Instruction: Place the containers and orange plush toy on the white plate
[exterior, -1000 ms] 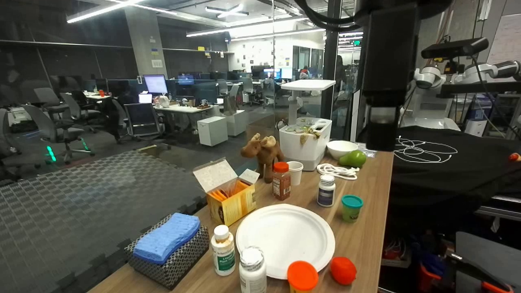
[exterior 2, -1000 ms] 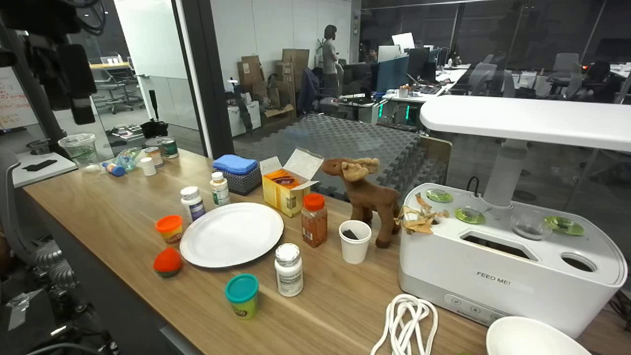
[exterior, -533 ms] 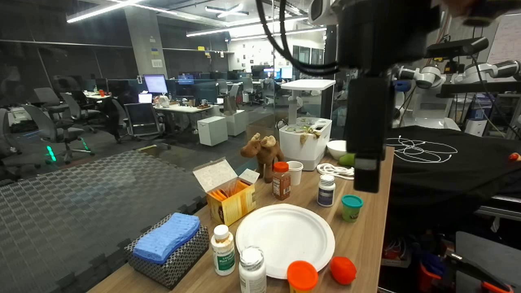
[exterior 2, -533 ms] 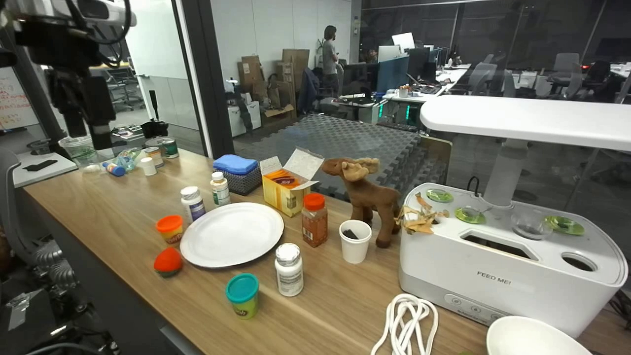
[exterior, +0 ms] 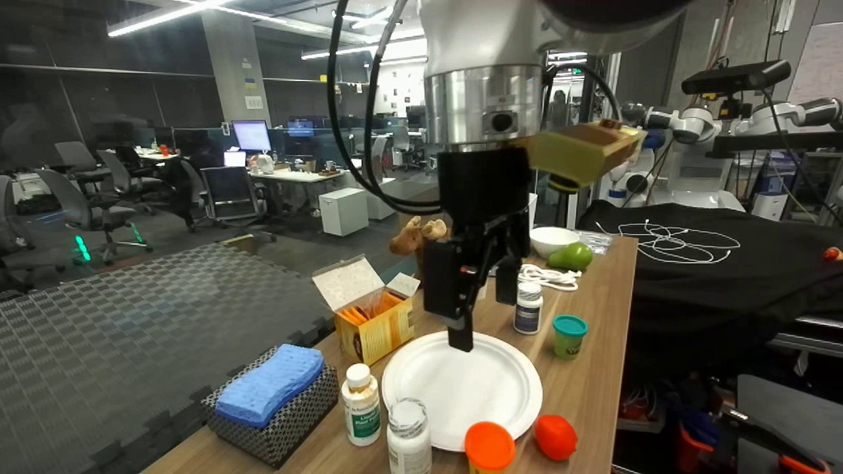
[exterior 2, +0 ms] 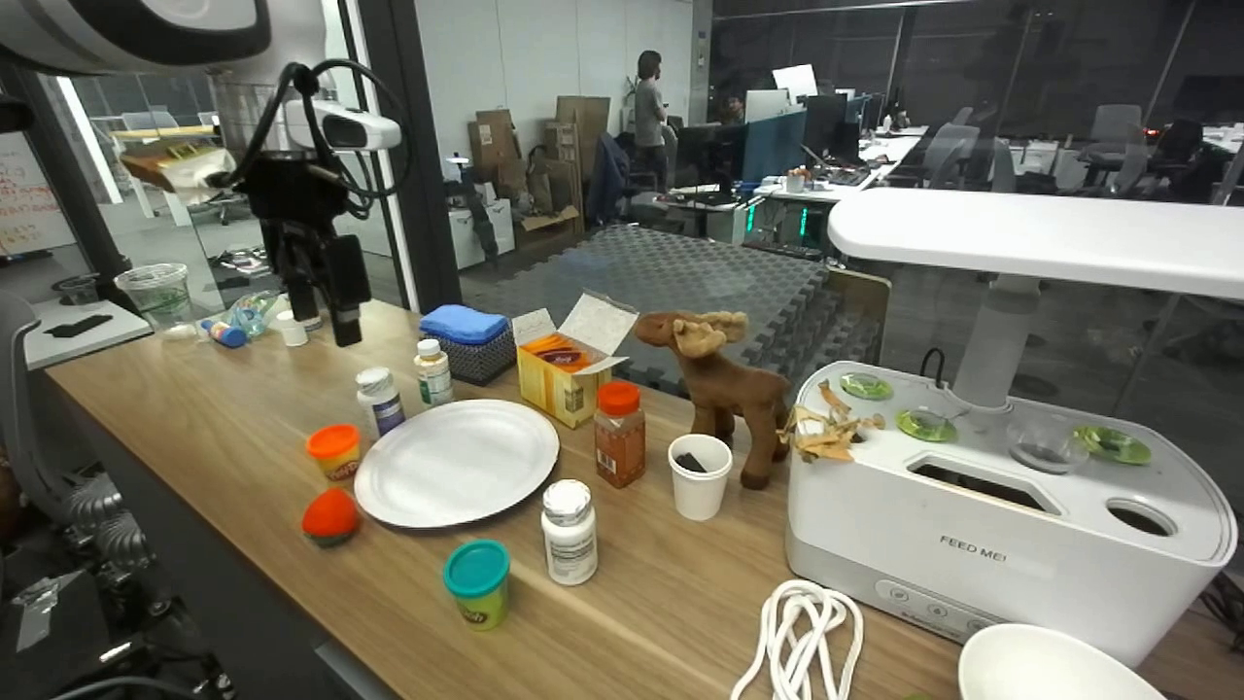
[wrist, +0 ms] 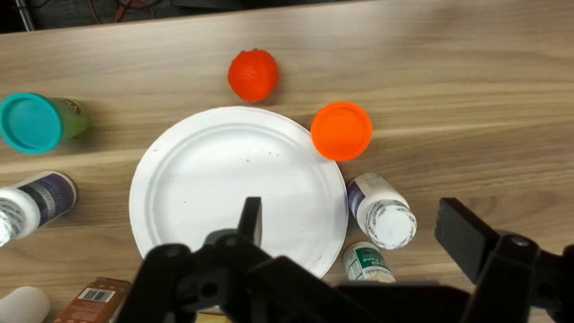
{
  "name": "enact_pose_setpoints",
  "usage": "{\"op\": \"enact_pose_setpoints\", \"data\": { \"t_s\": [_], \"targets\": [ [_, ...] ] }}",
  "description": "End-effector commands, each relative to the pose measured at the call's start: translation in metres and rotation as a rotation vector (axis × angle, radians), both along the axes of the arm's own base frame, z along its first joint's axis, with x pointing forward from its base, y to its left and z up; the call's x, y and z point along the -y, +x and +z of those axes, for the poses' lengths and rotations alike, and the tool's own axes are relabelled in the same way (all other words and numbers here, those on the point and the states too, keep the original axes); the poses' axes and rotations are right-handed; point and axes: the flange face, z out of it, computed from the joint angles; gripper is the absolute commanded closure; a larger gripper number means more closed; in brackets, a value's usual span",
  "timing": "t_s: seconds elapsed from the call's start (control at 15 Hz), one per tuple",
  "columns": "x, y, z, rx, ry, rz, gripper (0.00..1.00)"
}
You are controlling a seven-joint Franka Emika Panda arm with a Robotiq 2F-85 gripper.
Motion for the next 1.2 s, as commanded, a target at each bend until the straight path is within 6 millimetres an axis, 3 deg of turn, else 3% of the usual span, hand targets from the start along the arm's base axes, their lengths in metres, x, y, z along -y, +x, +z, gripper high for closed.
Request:
{"op": "enact_pose_setpoints", "data": {
  "t_s": [0.0, 0.33, 0.67, 1.13],
  "targets": [
    [-0.018, 0.041, -0.005, 0.022, 0.027, -0.066, 0.00],
    [-0.045, 0.071, -0.023, 0.093, 0.061, -0.077, 0.00],
    [-0.067, 0.083, -0.052, 0.112, 0.037, -0.046, 0.00],
    [-0.069, 0.103, -0.074, 0.161, -0.020, -0.056, 0.00]
  ]
}}
